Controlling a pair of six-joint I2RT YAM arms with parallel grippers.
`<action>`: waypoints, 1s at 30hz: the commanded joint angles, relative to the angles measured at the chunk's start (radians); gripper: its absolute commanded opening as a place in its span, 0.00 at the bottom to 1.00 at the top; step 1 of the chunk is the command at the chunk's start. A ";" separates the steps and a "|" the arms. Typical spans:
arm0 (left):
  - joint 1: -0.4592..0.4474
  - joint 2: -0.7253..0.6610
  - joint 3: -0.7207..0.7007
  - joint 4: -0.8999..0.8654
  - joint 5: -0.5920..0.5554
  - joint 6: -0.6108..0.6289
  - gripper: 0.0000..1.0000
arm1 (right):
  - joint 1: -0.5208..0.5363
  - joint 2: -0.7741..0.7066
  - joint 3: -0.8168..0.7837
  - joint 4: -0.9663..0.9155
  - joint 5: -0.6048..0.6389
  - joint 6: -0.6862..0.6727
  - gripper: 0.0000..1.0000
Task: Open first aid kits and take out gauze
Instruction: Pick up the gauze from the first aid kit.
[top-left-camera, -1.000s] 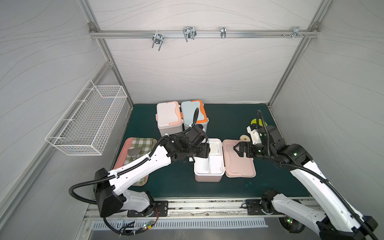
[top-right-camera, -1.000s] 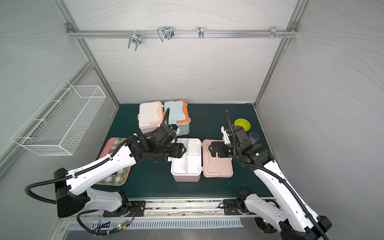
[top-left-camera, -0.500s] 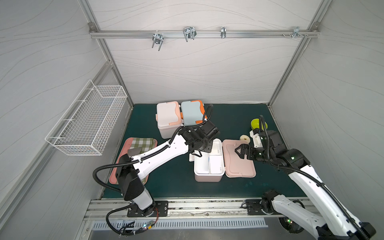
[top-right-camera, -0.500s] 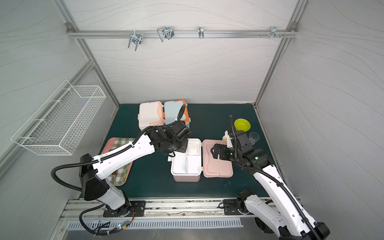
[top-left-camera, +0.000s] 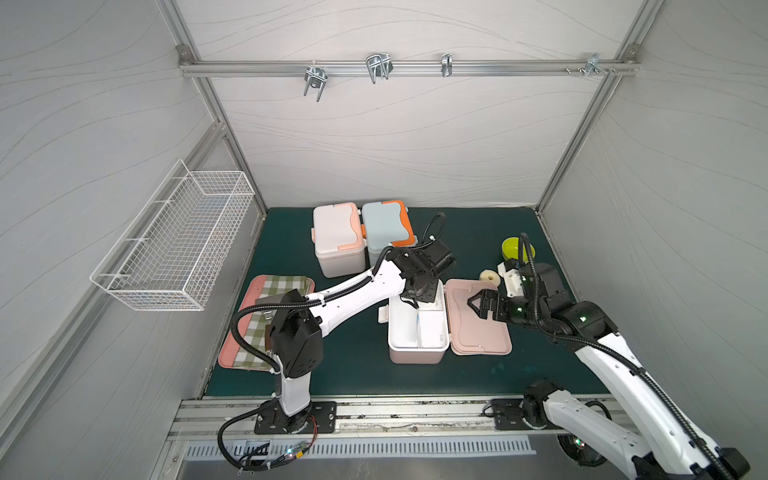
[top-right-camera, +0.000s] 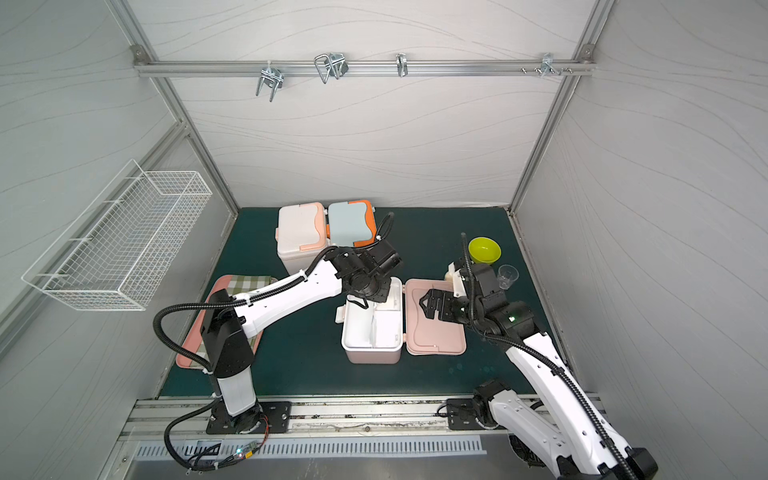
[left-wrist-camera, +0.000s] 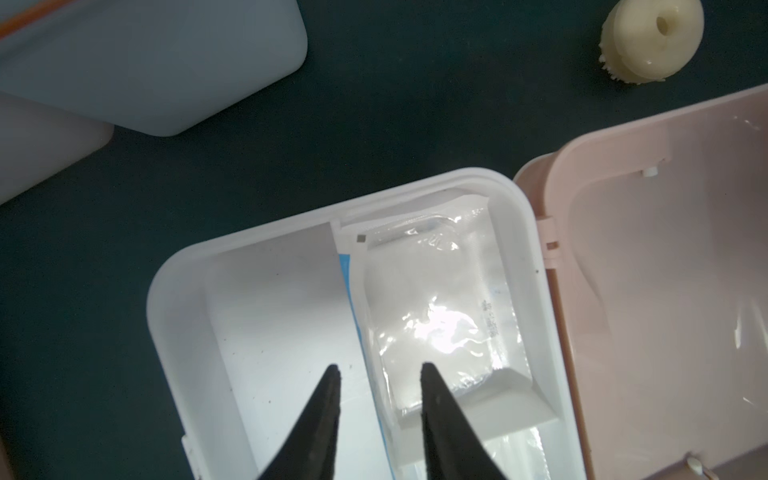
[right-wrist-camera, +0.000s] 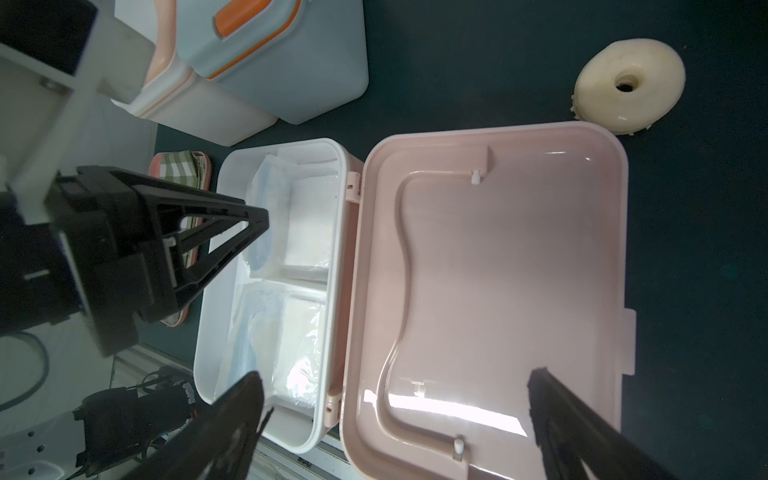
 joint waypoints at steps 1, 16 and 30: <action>-0.005 0.028 0.054 -0.015 -0.013 -0.013 0.29 | -0.008 -0.019 -0.010 0.016 -0.019 0.002 0.99; 0.010 -0.052 0.033 0.000 -0.008 -0.027 0.00 | -0.022 -0.023 -0.012 0.023 -0.035 -0.009 0.99; 0.079 -0.360 -0.138 0.058 0.038 -0.021 0.00 | -0.022 -0.027 0.011 0.035 -0.050 -0.022 0.99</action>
